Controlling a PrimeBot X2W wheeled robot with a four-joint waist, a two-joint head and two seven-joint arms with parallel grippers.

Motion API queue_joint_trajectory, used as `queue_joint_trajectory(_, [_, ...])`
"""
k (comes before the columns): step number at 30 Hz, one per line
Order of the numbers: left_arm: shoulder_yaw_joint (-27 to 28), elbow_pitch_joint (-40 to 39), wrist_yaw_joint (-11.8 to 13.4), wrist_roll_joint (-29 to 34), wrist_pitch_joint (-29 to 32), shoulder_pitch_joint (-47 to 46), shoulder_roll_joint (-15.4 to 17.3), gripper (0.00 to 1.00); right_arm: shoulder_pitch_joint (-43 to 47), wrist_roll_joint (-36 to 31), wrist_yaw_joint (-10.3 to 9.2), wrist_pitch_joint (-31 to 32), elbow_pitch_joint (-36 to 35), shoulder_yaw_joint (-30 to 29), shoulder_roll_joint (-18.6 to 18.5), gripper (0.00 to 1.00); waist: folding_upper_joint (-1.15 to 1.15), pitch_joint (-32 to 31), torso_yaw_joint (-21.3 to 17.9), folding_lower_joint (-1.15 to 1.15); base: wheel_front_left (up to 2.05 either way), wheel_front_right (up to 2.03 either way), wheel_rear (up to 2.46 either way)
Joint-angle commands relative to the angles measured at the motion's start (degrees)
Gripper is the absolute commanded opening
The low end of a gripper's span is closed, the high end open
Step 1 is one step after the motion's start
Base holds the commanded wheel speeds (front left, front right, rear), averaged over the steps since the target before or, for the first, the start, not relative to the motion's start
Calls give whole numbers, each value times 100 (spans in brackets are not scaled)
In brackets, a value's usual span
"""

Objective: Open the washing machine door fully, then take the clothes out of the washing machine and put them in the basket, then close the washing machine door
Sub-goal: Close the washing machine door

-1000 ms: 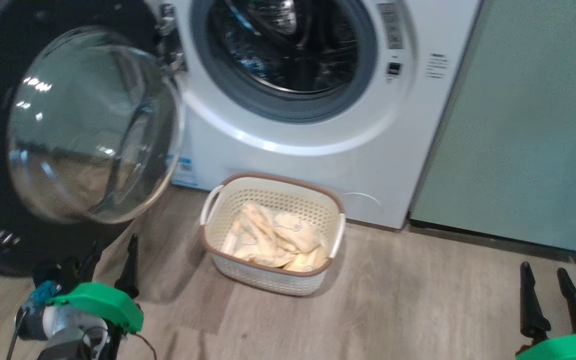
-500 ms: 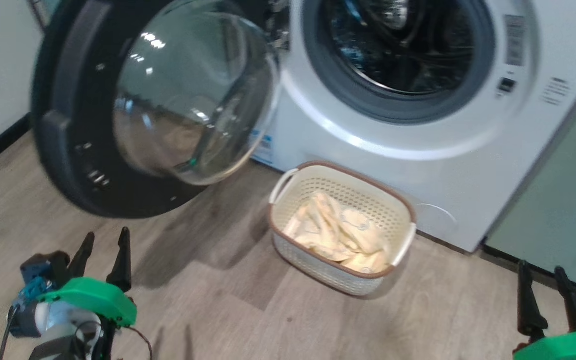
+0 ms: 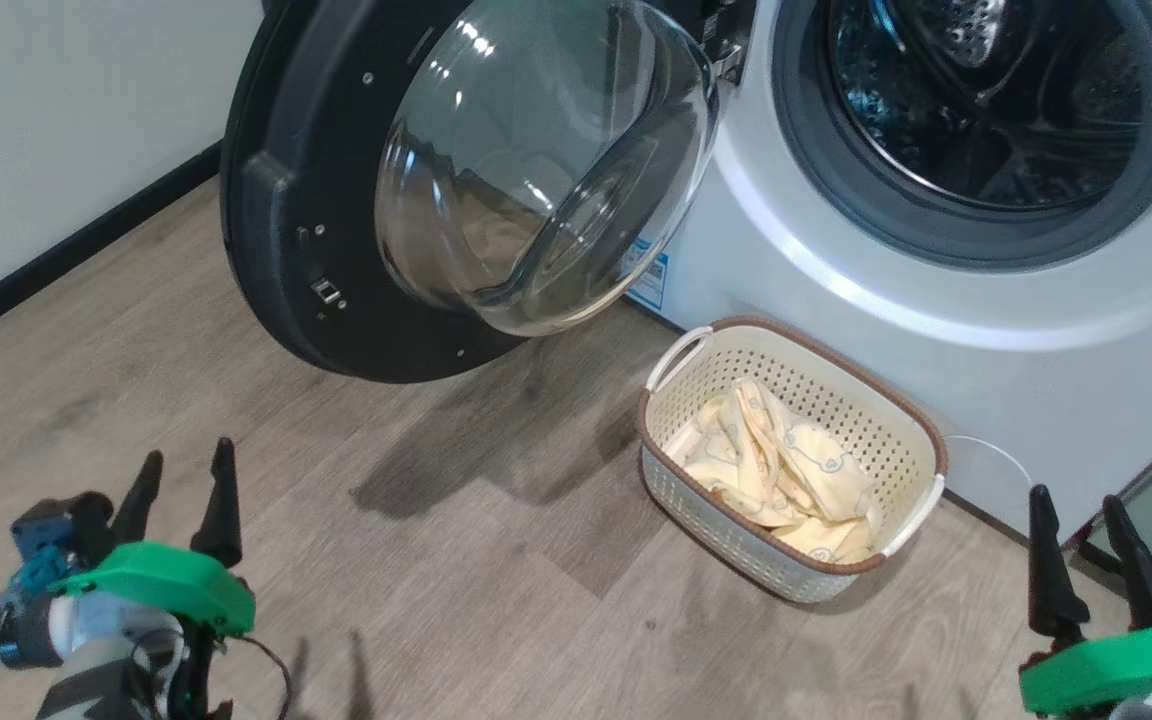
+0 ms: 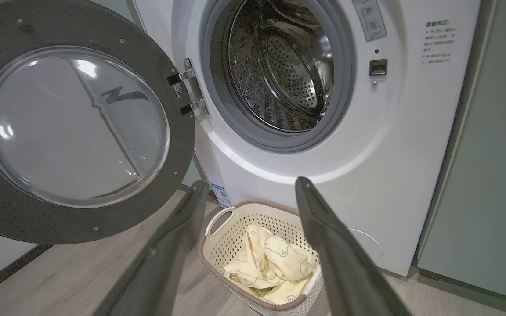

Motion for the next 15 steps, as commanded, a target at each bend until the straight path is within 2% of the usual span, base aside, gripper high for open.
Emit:
queue_joint_trajectory(1, [214,-222,1,27,-52,-271,128,100,-281,-16,21,-55,-151,107,-125,100,0,25,19,-1,0,0,0])
queue_joint_trajectory(11, [589,-537,16,-23,-52,-82,-51,100,-420,39,21,-55,-46,270,-211,100,0,94,78,-1,0,0,0])
queue_joint_trajectory(12, [623,-541,13,-57,-52,-63,-70,93,-426,42,21,-55,-41,279,-214,100,0,93,78,-1,0,0,0])
queue_joint_trajectory(13, [680,-537,8,-129,-52,-58,-82,40,-428,45,21,-55,-37,285,-215,100,0,92,78,-1,0,0,0])
queue_joint_trajectory(14, [763,-521,-1,-256,-52,-77,-85,0,-429,46,21,-55,-36,290,-215,100,0,92,77,-1,0,0,0])
queue_joint_trajectory(15, [830,-484,-10,-399,-52,-96,-77,0,-428,46,21,-55,-35,297,-215,100,0,91,76,-1,0,0,0])
